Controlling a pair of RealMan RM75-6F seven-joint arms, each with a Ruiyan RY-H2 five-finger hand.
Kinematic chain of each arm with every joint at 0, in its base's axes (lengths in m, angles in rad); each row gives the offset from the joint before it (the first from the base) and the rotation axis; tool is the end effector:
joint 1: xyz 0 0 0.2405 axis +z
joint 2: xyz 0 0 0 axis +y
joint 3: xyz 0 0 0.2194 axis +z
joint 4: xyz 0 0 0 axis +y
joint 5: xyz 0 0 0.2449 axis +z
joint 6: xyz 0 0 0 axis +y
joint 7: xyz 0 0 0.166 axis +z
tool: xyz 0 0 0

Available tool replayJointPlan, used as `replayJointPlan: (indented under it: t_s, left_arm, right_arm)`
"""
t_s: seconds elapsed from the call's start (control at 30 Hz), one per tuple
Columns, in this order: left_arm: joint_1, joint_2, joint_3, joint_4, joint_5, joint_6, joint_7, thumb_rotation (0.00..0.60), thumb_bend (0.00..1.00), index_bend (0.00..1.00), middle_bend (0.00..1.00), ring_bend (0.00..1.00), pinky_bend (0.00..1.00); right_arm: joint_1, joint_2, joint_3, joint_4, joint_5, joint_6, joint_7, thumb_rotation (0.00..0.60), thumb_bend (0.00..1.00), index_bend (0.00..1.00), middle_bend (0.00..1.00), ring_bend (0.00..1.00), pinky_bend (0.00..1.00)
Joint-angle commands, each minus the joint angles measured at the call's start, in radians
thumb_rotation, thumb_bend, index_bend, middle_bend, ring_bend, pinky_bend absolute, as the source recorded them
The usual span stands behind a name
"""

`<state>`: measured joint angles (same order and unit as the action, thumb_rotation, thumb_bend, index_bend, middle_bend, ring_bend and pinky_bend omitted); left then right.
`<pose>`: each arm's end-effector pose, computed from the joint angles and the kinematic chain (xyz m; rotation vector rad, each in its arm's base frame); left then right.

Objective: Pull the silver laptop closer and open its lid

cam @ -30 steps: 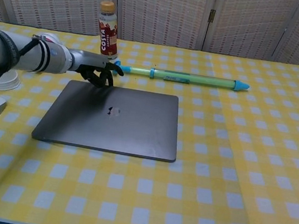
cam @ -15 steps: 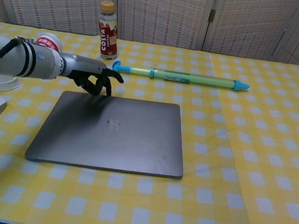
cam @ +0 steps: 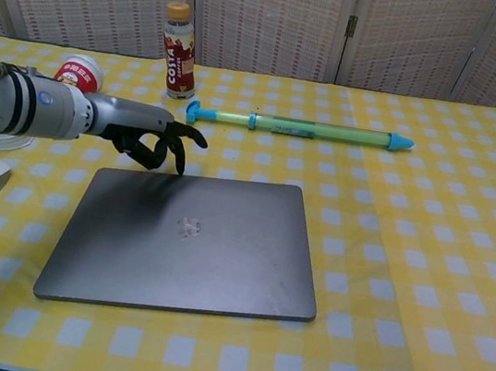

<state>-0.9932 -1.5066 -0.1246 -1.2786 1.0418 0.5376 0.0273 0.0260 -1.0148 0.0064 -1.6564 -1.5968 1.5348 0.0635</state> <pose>-0.1165 0.3938 -0.0817 -2.0900 -1.1736 -0.7173 -0.2912 -0.1751 0.1316 1.4283 -0.9028 0.9179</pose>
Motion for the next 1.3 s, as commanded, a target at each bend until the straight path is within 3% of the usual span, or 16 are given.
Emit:
replayJointPlan:
  t_s: [0.03, 0.2, 0.33, 0.7, 1.3]
  left_arm:
    - [0.018, 0.022, -0.013, -0.036, 0.033, 0.046, -0.015, 0.369, 1.0, 0.05, 0.32, 0.15, 0.0]
    - [0.06, 0.051, -0.028, -0.082, 0.117, 0.139, -0.067, 0.356, 1.0, 0.02, 0.31, 0.13, 0.0]
    - [0.052, 0.029, -0.027, -0.052, 0.139, 0.128, -0.079, 0.332, 1.0, 0.03, 0.27, 0.1, 0.0]
    - [-0.014, -0.099, -0.036, 0.052, 0.042, 0.06, 0.015, 0.328, 0.98, 0.05, 0.27, 0.09, 0.0]
    - [-0.052, -0.176, -0.038, 0.109, -0.049, 0.024, 0.082, 0.359, 0.96, 0.07, 0.26, 0.09, 0.0]
  right_arm:
    - [-0.001, 0.003, 0.0, -0.003, -0.004, 0.003, -0.002, 0.497, 0.16, 0.0, 0.0, 0.01, 0.0]
    - [0.001, 0.004, 0.001, -0.005, -0.012, 0.006, 0.001, 0.498, 0.16, 0.0, 0.0, 0.02, 0.0]
    - [0.004, 0.001, 0.001, -0.001, -0.013, 0.002, 0.007, 0.499, 0.16, 0.0, 0.0, 0.02, 0.0]
    - [0.005, -0.002, 0.001, 0.013, -0.004, -0.008, 0.02, 0.497, 0.16, 0.0, 0.0, 0.02, 0.0]
    - [-0.001, -0.007, 0.002, 0.037, 0.017, -0.014, 0.045, 0.497, 0.16, 0.0, 0.0, 0.01, 0.0]
